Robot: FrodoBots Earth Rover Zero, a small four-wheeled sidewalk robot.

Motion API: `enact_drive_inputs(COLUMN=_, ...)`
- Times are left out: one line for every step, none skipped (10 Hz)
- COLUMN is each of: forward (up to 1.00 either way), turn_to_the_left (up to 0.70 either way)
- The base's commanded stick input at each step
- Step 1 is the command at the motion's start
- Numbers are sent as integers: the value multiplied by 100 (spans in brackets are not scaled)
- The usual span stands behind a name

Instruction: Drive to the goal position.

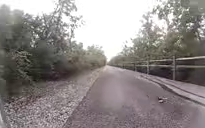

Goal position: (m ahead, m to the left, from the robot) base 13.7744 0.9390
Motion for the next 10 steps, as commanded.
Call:
enact_drive_inputs(forward=70, turn_to_the_left=0)
enact_drive_inputs(forward=70, turn_to_the_left=0)
enact_drive_inputs(forward=70, turn_to_the_left=0)
enact_drive_inputs(forward=70, turn_to_the_left=0)
enact_drive_inputs(forward=70, turn_to_the_left=0)
enact_drive_inputs(forward=70, turn_to_the_left=0)
enact_drive_inputs(forward=70, turn_to_the_left=0)
enact_drive_inputs(forward=70, turn_to_the_left=0)
enact_drive_inputs(forward=70, turn_to_the_left=0)
enact_drive_inputs(forward=70, turn_to_the_left=0)
